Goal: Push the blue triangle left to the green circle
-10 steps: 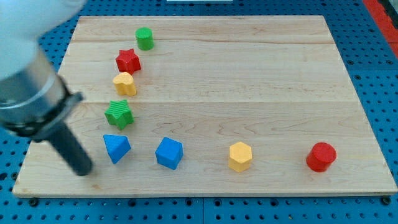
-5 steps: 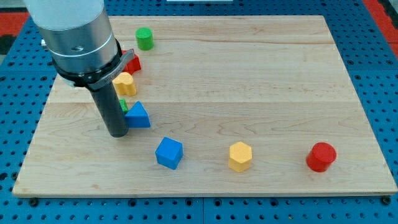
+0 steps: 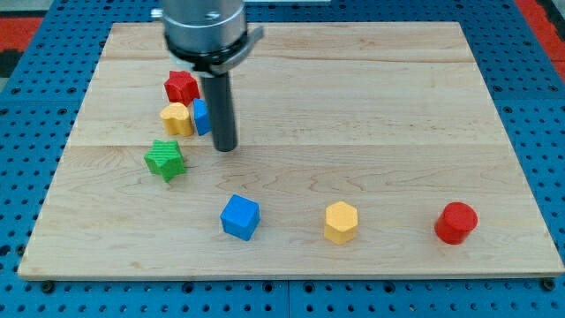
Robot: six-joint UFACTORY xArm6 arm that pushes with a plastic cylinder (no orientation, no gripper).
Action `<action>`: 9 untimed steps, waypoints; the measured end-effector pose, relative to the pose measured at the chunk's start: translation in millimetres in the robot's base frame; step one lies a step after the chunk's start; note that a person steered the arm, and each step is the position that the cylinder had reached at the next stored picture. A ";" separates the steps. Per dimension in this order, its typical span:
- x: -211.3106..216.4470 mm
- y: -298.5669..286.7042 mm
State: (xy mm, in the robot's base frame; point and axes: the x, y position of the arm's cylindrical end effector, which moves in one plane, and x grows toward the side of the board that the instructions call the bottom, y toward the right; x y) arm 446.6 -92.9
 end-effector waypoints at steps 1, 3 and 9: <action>-15.9 -37.1; -55.9 16.8; -168.9 50.5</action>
State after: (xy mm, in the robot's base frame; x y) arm 277.6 -42.4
